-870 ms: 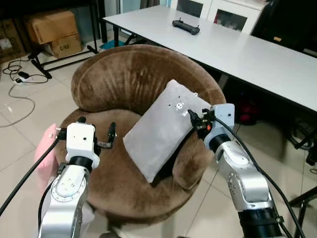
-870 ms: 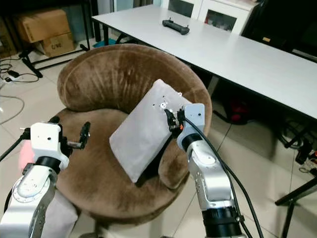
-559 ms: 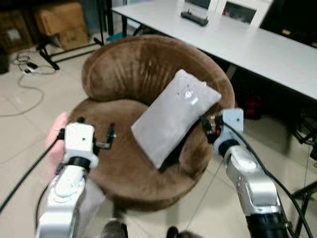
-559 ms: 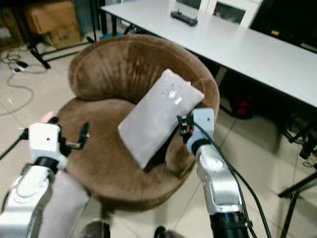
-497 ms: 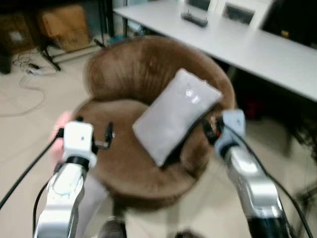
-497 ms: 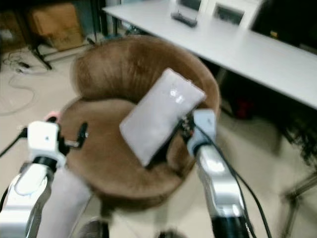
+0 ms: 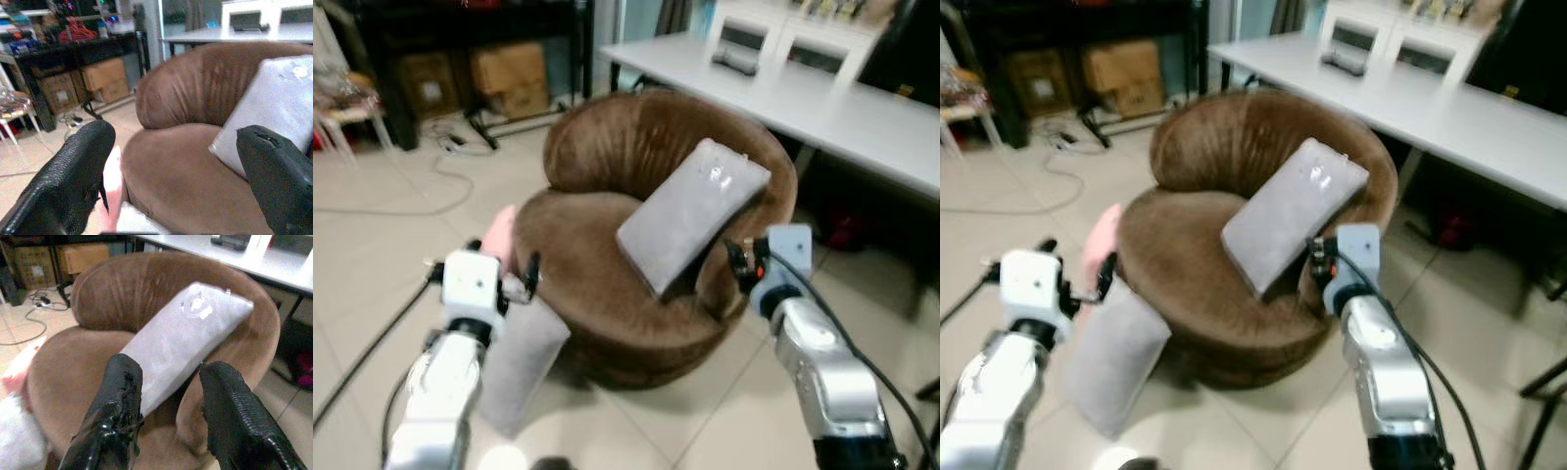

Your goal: Move the pillow to the sofa from floor

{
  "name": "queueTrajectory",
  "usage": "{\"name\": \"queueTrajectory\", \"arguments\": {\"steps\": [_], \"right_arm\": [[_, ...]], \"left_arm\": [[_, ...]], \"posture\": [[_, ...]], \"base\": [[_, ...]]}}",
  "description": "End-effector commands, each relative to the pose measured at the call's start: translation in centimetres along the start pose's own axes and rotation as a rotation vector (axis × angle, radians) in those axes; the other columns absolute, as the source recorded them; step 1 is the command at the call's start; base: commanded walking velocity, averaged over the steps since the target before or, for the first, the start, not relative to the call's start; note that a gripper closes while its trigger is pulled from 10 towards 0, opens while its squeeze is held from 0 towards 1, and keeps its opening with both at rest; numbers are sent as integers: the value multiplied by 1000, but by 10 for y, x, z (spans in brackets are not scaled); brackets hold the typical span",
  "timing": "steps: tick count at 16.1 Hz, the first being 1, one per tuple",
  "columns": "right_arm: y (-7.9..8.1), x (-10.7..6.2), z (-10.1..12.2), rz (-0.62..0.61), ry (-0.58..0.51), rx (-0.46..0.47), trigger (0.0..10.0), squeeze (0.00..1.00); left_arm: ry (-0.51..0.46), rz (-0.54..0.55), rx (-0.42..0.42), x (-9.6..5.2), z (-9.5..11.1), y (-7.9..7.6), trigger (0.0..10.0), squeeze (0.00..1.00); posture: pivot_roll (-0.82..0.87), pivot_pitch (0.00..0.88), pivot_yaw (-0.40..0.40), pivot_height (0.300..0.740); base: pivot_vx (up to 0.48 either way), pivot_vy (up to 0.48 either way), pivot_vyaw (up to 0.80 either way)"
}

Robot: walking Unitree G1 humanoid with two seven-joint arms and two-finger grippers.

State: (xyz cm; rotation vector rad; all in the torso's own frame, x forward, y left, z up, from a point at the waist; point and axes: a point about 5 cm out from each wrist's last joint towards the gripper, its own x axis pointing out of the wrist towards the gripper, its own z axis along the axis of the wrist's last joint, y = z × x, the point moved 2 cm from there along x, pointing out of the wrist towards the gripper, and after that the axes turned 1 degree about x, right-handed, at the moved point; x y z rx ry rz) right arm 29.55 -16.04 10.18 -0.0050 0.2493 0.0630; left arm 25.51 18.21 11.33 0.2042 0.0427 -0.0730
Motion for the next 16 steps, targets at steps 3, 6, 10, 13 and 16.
{"name": "queueTrajectory", "arguments": {"steps": [3,6,10,13,16], "right_arm": [[-8,2,5,-60,-30,-6,10000,0],[-2,-1,2,-73,-37,-1,10000,0],[-5,-3,0,-86,-35,5,10000,0],[-5,-1,3,-73,-45,-18,10000,0],[0,3,8,-35,-57,-26,10000,0]], "left_arm": [[-27,-46,22,9,6,-1,10000,0],[-38,-67,41,19,8,5,10000,0],[-42,-81,20,21,6,0,10000,0],[-45,-61,3,21,5,-1,10000,0],[-56,-39,-5,21,6,1,10000,0]], "posture": [[86,0,18,740],[83,0,57,740],[68,0,64,740],[64,0,42,740],[66,0,20,740]], "base": [[0,0,0],[0,0,0],[0,0,0],[0,0,0],[0,0,0]]}}
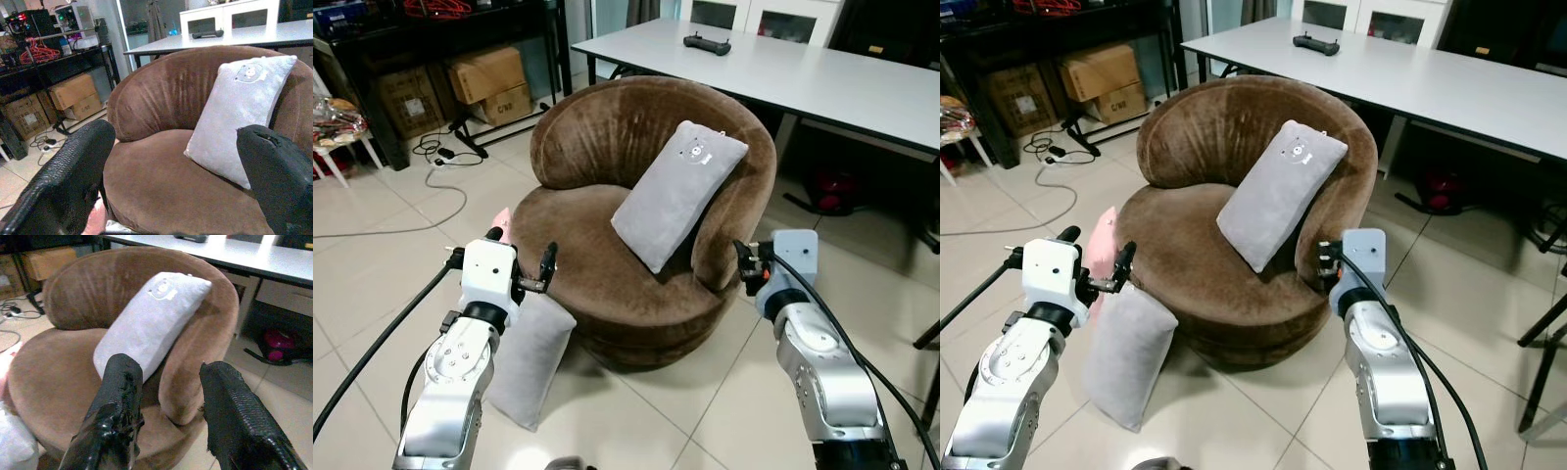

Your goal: Move the pillow to the sofa from floor

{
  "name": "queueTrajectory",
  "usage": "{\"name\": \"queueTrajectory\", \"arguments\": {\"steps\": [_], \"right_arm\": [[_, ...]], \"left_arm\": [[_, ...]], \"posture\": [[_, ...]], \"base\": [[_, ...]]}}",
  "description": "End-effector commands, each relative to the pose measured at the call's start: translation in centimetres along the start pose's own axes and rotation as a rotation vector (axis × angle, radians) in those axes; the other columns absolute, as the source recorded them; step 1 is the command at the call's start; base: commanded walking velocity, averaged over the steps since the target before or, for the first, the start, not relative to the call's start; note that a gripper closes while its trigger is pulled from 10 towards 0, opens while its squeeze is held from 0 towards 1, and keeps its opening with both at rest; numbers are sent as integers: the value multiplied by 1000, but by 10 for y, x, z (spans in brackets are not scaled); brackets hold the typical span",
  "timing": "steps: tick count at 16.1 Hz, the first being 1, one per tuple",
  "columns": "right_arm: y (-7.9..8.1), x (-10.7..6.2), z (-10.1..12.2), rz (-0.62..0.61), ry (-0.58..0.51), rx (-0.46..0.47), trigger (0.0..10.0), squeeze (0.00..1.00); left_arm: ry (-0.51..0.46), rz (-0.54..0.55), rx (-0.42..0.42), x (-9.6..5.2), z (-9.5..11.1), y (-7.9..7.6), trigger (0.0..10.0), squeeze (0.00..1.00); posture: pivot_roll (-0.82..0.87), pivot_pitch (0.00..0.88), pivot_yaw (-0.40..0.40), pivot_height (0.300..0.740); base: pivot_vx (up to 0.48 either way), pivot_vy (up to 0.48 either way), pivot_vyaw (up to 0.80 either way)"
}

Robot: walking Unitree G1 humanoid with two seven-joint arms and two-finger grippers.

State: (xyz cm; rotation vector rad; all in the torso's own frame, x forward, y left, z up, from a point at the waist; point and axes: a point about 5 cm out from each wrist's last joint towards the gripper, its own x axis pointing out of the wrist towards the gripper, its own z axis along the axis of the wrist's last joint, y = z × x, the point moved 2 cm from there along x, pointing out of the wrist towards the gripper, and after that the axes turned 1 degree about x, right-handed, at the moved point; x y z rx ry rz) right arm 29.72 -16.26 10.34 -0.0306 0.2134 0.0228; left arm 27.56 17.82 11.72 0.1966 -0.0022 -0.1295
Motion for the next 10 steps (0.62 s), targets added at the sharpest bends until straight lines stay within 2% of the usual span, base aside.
{"name": "queueTrajectory", "arguments": {"steps": [1,4,10], "right_arm": [[3,3,7,13,-22,-6,10000,0],[7,6,9,49,-21,-22,10000,0],[9,9,9,91,-12,-42,10000,0]], "left_arm": [[-4,16,1,1,1,3,10000,0],[-1,38,-3,-1,-1,4,10000,0],[7,90,2,-5,-3,9,10000,0]], "posture": [[66,0,17,740],[64,0,-6,740],[68,0,-47,740]], "base": [[0,0,0],[0,343,0],[0,472,0]]}}
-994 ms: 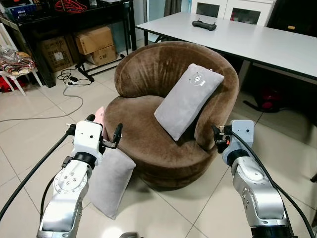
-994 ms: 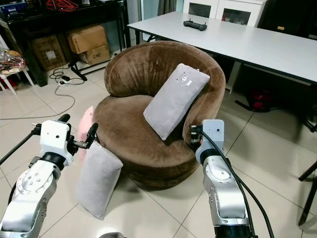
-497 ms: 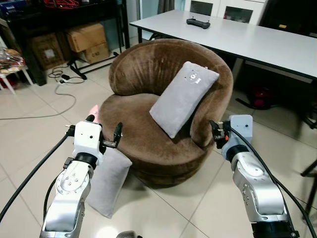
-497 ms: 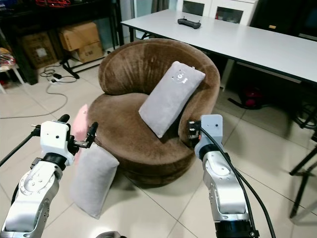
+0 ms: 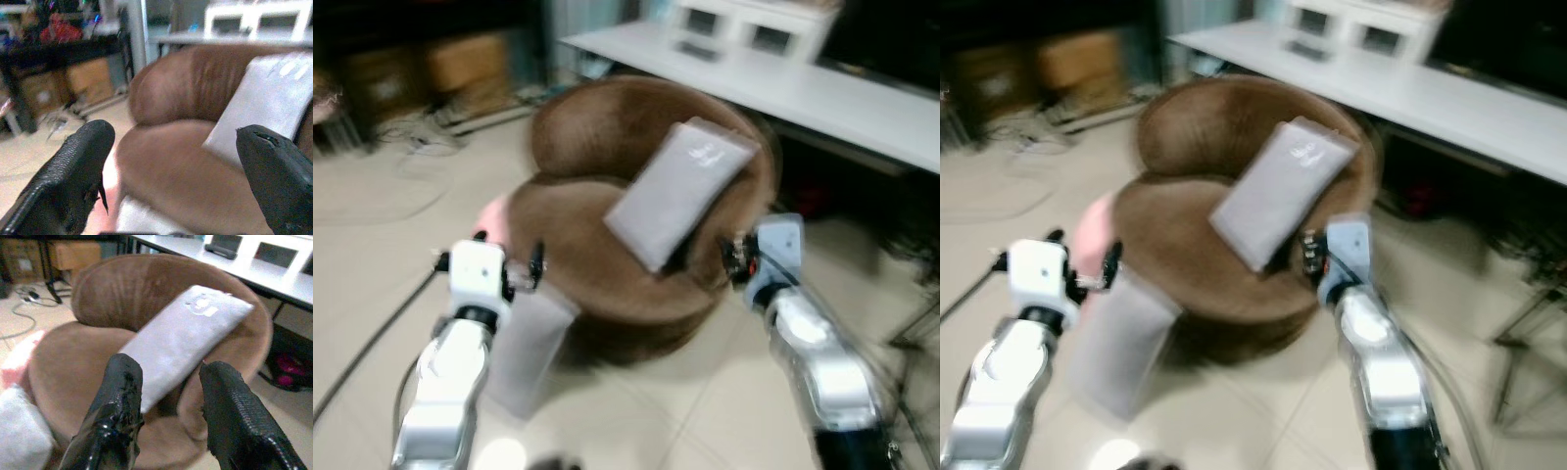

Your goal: Move the pillow to the sofa from floor

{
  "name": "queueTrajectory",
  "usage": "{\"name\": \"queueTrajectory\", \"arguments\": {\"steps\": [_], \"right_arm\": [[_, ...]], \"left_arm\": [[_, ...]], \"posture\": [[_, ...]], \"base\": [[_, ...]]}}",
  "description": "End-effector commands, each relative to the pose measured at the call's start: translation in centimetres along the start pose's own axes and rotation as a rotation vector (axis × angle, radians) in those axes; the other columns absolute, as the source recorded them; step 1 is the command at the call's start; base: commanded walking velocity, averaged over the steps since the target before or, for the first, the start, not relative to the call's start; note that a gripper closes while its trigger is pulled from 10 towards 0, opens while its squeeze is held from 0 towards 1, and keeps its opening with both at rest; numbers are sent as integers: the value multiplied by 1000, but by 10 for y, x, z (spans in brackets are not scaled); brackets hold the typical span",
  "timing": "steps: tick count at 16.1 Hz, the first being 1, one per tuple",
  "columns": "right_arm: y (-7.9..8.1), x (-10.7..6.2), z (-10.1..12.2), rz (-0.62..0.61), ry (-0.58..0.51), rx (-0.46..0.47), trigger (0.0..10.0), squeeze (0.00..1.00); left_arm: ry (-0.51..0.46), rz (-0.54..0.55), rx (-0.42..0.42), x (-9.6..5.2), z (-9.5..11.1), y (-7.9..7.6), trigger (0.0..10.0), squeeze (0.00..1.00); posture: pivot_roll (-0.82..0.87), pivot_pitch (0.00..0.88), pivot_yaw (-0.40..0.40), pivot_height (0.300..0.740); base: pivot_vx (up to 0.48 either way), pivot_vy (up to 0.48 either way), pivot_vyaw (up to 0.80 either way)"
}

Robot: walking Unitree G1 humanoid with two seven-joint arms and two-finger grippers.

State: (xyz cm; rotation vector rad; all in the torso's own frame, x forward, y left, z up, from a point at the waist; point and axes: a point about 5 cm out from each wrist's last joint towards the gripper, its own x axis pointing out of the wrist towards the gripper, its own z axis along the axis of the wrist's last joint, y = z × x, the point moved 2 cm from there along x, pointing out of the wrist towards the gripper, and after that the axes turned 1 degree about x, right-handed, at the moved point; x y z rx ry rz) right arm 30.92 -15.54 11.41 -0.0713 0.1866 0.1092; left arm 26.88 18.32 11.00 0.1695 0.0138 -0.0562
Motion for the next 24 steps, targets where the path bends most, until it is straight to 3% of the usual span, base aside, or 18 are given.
{"name": "queueTrajectory", "arguments": {"steps": [1,6,24], "right_arm": [[4,1,-3,20,13,4,10000,0],[9,3,-1,60,10,12,10000,0],[11,2,-6,52,22,30,10000,0]], "left_arm": [[-14,22,36,2,4,6,10000,0],[-19,32,47,2,6,8,10000,0],[-31,14,60,6,9,8,10000,0]], "posture": [[69,0,-52,740],[77,0,-59,740],[71,0,-49,740]], "base": [[0,480,0],[0,480,0],[0,480,-800]]}}
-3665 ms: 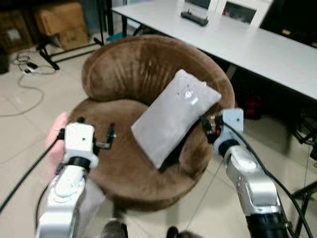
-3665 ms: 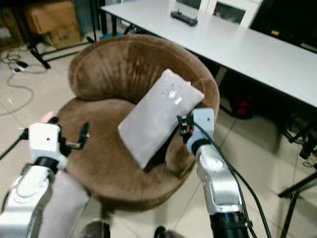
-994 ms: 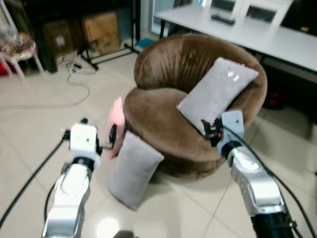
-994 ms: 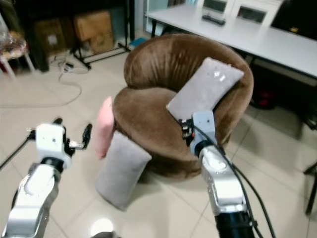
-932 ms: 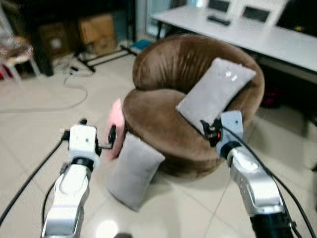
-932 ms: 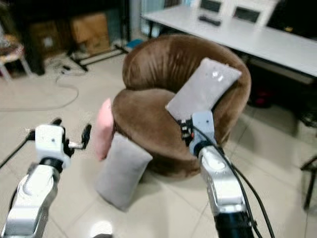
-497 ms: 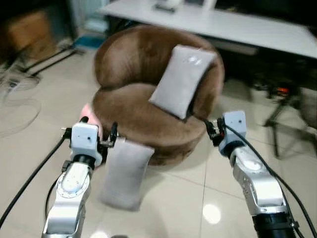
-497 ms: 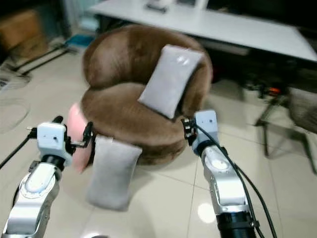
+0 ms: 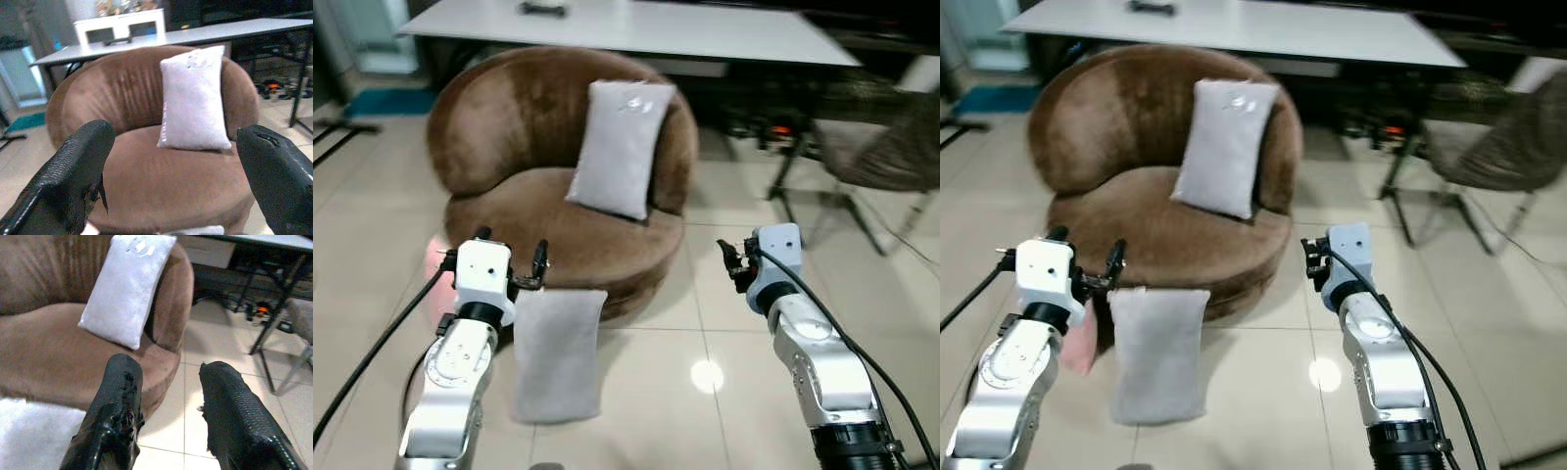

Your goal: Move the pillow to the sofa from floor

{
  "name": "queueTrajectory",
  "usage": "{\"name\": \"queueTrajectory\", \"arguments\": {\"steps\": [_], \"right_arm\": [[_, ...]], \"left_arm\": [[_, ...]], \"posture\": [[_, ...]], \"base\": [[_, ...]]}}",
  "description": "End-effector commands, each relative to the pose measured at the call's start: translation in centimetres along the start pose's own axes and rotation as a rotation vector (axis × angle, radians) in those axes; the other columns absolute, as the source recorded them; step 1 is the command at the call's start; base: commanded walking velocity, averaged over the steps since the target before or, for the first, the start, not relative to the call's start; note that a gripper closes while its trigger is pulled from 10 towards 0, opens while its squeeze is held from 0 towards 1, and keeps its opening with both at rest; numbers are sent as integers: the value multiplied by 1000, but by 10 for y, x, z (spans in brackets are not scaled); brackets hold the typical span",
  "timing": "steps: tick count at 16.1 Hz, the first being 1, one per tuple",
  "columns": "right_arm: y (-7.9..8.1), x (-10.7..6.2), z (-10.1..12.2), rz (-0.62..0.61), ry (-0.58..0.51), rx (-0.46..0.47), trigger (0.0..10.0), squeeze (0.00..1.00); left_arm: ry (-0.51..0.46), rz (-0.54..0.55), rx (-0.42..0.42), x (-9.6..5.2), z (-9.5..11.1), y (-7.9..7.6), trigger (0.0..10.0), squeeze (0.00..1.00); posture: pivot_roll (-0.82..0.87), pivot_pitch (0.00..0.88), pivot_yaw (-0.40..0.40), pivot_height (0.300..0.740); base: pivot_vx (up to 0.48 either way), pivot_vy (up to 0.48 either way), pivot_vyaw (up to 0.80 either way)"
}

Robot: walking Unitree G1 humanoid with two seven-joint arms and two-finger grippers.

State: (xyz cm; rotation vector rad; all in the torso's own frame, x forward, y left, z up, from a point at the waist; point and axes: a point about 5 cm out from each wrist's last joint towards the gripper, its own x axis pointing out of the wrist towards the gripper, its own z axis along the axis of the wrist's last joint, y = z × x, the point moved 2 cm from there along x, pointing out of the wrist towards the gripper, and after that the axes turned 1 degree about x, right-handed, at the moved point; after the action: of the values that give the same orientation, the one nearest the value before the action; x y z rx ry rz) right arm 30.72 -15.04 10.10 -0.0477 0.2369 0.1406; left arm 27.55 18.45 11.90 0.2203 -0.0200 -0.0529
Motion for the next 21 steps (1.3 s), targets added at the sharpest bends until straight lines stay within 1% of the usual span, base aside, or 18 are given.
{"name": "queueTrajectory", "arguments": {"steps": [1,4,5,7,11,13,14,16,18,19,20,21], "right_arm": [[6,0,6,15,-25,9,10000,0],[5,-1,3,-6,-15,29,10000,0],[4,-2,0,-25,-9,48,10000,0],[1,-3,-3,-51,-5,58,10000,0],[1,-4,-3,-50,-9,58,10000,0],[7,-3,-1,-9,-16,-4,10000,0],[8,-3,-3,-4,-12,-6,10000,0],[11,-4,-6,-4,-3,3,10000,0],[11,-6,-8,-5,6,12,10000,0],[11,-6,-9,-5,8,12,10000,0],[11,-6,-9,-2,9,6,10000,0],[11,-5,-8,9,7,-16,10000,0]], "left_arm": [[0,3,9,0,1,4,10000,0],[1,-6,10,1,0,3,10000,0],[2,-11,9,1,0,2,10000,0],[-6,-12,17,0,1,1,10000,0],[-3,-22,18,0,0,0,10000,0],[-24,-21,37,0,4,-1,10000,0],[-23,-22,40,-1,4,-2,10000,0],[-15,-22,37,-4,3,-2,10000,0],[-1,-22,29,-11,0,-2,10000,0],[-1,-20,24,-12,0,-2,10000,0],[2,-12,-6,-13,0,-1,10000,0],[3,-8,-2,-13,1,0,10000,0]], "posture": [[70,0,-48,740],[65,0,-42,740],[65,0,-40,740],[65,0,-34,740],[62,0,-33,740],[70,0,-37,740],[74,0,-39,740],[74,0,-39,740],[78,0,-41,740],[78,0,-41,740],[79,0,-42,740],[79,0,-42,740]], "base": [[0,480,-800],[0,480,-800],[0,480,-475],[0,0,0],[0,0,0],[0,0,0],[0,-349,0],[0,-386,0],[0,0,0],[0,0,0],[0,0,0],[0,0,0]]}}
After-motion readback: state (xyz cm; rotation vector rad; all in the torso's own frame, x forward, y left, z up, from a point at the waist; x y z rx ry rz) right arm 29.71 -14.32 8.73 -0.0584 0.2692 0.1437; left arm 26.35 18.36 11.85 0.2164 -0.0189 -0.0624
